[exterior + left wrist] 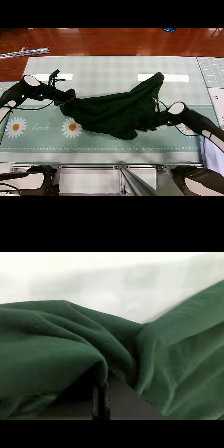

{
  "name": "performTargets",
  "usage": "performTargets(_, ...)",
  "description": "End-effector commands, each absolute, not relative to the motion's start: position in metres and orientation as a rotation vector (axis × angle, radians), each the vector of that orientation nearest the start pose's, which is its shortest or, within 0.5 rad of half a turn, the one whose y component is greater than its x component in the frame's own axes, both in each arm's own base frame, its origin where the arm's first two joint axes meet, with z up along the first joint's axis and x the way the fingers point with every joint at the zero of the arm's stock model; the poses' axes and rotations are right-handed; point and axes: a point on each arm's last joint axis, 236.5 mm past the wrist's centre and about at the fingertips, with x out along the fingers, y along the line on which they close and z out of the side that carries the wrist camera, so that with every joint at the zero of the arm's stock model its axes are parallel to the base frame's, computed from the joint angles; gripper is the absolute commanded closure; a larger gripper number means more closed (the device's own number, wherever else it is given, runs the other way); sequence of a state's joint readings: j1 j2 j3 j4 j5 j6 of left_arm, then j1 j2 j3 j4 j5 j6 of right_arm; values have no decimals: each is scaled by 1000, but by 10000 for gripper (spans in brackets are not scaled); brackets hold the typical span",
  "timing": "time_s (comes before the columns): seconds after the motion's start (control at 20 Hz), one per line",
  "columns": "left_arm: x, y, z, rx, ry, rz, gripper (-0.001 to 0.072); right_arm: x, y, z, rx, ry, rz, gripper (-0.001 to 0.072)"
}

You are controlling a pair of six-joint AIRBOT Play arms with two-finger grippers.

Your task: Fold the shirts.

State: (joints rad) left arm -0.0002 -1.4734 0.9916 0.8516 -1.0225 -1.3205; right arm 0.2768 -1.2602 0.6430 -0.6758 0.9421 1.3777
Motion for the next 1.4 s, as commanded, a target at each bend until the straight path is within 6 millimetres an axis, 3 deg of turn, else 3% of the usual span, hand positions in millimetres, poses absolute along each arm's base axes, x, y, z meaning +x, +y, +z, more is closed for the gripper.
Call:
performTargets(0.0,379,-139,-41,-603,1323,-415,688,281,232,-30,573,1414,634,692)
performTargets(0.1,396,-132,3,-579,1203,-445,688,315,211,17,500,1300,623,693)
performTargets(0.15,407,-125,35,-543,1113,-464,688,338,194,51,463,1208,598,693)
performTargets(0.25,426,-108,107,-500,928,-468,688,384,149,125,439,1015,498,693)
performTargets(0.35,430,-100,192,-495,739,-503,688,405,114,212,417,835,475,692)
performTargets(0.45,415,-104,272,-448,594,-557,689,403,96,296,348,666,475,693)
performTargets(0.6,366,-119,361,-313,475,-648,689,362,102,399,195,447,523,693)
performTargets(0.7,331,-127,408,-217,383,-683,689,331,100,454,128,294,501,693)
performTargets(0.8,297,-131,448,-137,279,-685,689,300,92,486,82,177,443,693)
performTargets(0.95,253,-131,482,-40,169,-644,689,255,82,510,22,85,371,692)
performTargets(1.15,204,-122,499,19,90,-546,689,196,70,531,-32,-11,286,692)
performTargets(1.25,181,-121,501,41,75,-521,688,178,71,527,-50,-3,278,692)
performTargets(1.35,165,-124,498,29,85,-520,688,169,73,511,-52,62,288,692)
